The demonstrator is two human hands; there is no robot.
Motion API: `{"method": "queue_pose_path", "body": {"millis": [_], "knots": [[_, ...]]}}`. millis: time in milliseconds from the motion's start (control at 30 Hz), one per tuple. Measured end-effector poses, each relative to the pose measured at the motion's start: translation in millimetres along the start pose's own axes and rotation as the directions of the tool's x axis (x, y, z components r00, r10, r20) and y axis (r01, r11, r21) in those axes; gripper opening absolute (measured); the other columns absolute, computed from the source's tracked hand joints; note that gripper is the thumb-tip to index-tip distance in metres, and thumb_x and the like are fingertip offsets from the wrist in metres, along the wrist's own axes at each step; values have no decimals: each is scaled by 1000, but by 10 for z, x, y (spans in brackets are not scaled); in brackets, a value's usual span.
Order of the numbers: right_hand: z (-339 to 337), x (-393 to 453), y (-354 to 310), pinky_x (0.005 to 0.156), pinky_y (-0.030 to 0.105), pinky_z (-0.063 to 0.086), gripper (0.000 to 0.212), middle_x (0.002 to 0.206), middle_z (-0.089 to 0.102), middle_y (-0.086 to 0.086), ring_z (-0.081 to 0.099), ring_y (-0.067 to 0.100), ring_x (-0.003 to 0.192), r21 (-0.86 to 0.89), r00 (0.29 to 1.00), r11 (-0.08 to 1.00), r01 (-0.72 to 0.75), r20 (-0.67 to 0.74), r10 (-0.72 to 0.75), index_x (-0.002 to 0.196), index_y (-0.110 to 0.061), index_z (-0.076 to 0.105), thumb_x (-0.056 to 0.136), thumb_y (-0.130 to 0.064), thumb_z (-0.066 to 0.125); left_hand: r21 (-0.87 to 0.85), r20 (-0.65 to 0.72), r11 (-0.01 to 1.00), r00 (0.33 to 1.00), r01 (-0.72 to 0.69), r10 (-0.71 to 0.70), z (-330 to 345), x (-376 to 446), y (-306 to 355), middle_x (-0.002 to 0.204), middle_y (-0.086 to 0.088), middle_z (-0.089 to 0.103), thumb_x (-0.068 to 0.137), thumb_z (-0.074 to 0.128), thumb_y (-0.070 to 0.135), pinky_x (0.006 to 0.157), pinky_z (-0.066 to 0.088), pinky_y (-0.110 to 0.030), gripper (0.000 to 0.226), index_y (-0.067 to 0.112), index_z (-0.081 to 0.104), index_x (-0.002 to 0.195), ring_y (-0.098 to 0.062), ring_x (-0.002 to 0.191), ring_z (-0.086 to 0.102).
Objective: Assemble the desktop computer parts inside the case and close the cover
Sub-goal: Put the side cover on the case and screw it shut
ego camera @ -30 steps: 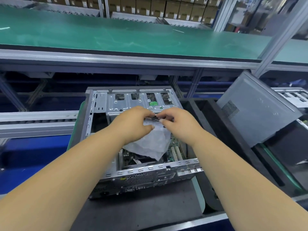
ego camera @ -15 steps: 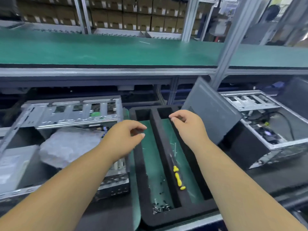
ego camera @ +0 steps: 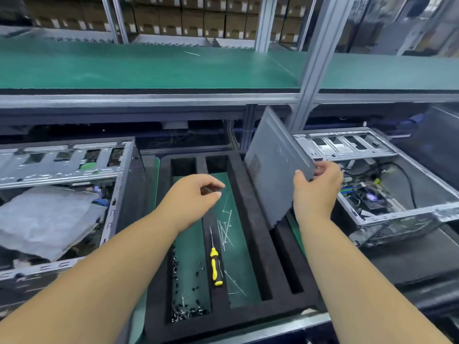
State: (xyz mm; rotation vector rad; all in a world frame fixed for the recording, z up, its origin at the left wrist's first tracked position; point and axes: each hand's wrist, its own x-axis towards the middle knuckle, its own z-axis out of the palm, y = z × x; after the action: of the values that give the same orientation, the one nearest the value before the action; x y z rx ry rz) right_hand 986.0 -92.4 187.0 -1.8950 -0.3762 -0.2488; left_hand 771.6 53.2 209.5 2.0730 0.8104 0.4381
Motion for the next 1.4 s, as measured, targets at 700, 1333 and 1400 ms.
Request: {"method": "queue_pose_path", "body": {"millis": [700, 1333, 1400], "knots": [[410, 144, 318, 55, 25, 34, 32, 47, 43, -20, 36, 2, 45, 475, 880, 741, -474, 240, 409, 64, -33, 65, 96, -32, 59, -288, 119, 950, 989, 116, -84, 460, 673, 517, 107, 18, 67, 96, 45, 40, 98, 49, -33, 22, 37, 61, 111, 1, 99, 64], [347, -257, -727, 77, 21, 47, 15, 82, 64, -28, 60, -3, 81, 544, 907, 818, 189, 223, -357, 101, -34, 70, 98, -26, 57, -622, -37, 773, 981, 126, -190, -370, 735, 1106, 90, -8, 76, 79, 74, 52, 76, 60, -32, 52, 10, 64, 108, -20, 83, 74], [386, -377, -808, 90, 18, 49, 27, 106, 68, -26, 63, -3, 102, 511, 821, 764, 393, 180, -542, 119, -28, 69, 99, -18, 54, -586, -160, 804, 958, 101, -237, -480, 647, 1055, 82, -7, 76, 80, 77, 36, 67, 61, -28, 36, 8, 64, 99, -18, 76, 75]]}}
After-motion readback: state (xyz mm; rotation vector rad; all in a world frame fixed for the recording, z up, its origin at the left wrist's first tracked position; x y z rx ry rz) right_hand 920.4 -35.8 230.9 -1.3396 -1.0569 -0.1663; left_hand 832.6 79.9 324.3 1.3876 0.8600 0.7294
